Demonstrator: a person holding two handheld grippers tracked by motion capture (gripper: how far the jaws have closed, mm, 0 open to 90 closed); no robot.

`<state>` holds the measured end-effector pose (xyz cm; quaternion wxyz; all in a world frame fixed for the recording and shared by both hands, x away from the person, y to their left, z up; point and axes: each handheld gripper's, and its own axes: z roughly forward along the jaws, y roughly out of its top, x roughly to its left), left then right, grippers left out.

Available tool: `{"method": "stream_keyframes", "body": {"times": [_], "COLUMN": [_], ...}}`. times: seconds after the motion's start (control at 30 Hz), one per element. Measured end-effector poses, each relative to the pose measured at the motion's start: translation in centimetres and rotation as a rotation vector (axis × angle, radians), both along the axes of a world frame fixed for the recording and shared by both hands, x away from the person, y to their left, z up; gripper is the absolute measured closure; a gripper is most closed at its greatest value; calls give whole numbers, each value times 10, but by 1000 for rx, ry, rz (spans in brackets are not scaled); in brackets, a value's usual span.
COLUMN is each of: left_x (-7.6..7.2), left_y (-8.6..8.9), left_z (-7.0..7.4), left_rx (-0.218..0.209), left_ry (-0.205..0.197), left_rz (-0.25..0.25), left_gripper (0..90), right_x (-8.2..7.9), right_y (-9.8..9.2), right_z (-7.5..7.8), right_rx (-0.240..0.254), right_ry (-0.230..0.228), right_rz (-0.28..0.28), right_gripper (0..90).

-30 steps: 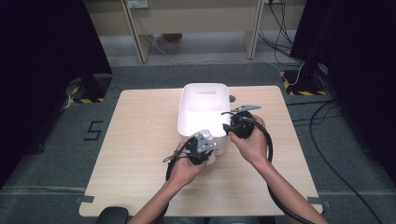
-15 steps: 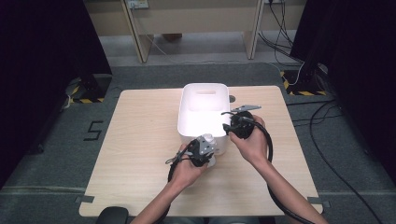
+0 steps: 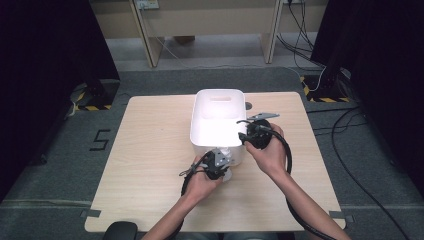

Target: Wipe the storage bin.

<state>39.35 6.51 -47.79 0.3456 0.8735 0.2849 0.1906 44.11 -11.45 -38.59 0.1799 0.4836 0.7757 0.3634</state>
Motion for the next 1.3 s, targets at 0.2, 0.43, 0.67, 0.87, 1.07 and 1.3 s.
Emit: {"method": "stream_keyframes", "body": {"times": [0.2, 0.43, 0.67, 0.87, 1.07, 1.3], "left_x": [-1, -3, -6, -8, -7, -5], "left_y": [0, -2, -5, -7, -9, -11], "left_z": [2, 12, 24, 37, 40, 37], "left_rx": [-7, -26, -49, -56, -47, -35], "left_ry": [-6, -30, -54, -76, -75, -69], "left_rz": [-1, -6, -18, -31, -35, -37], "left_gripper": [816, 815, 815, 815, 815, 815], "right_x": [0, 0, 0, 0, 0, 0], "right_y": [0, 0, 0, 0, 0, 0], "right_z": [0, 0, 0, 0, 0, 0], "right_rx": [1, -2, -2, -2, -3, -2], "right_ry": [-1, -5, -3, -2, -3, -1], "right_rz": [0, 1, 1, 2, 1, 0], "right_gripper": [652, 649, 648, 647, 647, 647]}}
